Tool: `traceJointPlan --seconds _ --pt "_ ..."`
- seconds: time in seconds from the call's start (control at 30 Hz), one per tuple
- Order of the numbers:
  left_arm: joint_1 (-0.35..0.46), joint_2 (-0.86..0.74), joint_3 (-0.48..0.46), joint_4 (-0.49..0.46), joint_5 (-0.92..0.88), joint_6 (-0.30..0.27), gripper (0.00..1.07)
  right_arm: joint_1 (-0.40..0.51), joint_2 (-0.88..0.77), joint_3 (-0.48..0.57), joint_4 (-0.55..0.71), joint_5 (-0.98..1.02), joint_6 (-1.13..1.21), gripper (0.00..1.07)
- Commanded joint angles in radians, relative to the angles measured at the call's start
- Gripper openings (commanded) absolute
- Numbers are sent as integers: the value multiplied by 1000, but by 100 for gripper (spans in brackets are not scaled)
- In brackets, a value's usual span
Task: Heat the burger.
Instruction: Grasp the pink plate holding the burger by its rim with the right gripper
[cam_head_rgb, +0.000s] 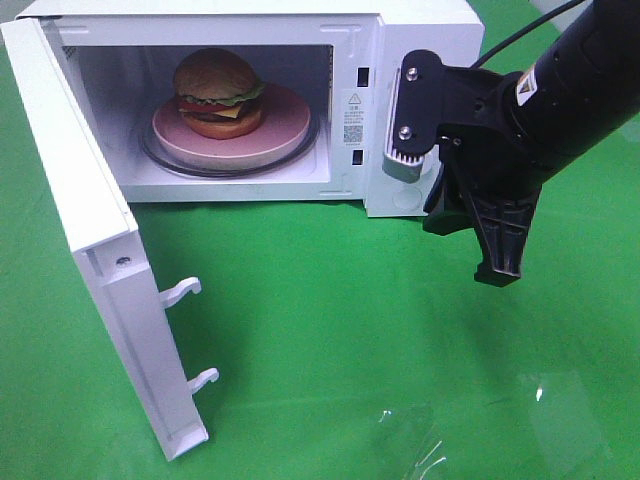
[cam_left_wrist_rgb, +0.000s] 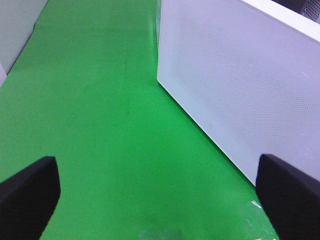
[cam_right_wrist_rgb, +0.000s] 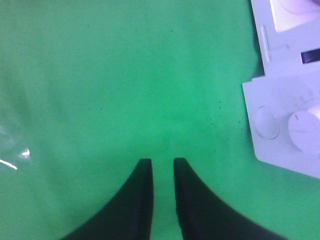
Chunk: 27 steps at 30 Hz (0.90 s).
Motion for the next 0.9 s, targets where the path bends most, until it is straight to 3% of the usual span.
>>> traceJointPlan --seconds 0.03,0.1,0.17,0.2,0.23,0.27,0.3,0.4,0.43,0.47,0.5,0.73,0.9 --pt "3 -18 4 -7 -6 0 100 -3 -4 -5 -3 -12 -92 24" --pt "3 -18 4 -7 -6 0 100 -3 -4 -5 -3 -20 -107 26" --pt "3 -18 4 -7 -6 0 100 -3 -4 -5 -4 -68 -132 43" --pt "3 -18 4 -7 -6 0 100 -3 -4 -5 -4 -68 -132 43" --pt "3 -18 4 -7 -6 0 100 -3 -4 -5 -9 -103 -132 54" --pt "3 -18 4 -7 -6 0 100 -3 -4 -5 -9 -103 -132 54" --pt "3 -18 4 -7 -6 0 100 1 -3 -5 -27 -127 -132 64" --pt "3 -18 4 -7 -6 0 100 11 -2 -5 -50 -133 -132 70" --pt "3 -18 4 -7 -6 0 100 32 0 -5 -108 -142 -124 82" --pt "3 -18 4 -7 -6 0 100 32 0 -5 -108 -142 -124 82" --pt "3 -18 4 -7 -6 0 100 56 7 -8 -156 -152 -116 90" --pt "3 -18 4 -7 -6 -1 100 117 62 -43 -313 -156 -4 90" --pt "3 -18 4 -7 -6 -1 100 165 145 -135 -492 -156 175 89"
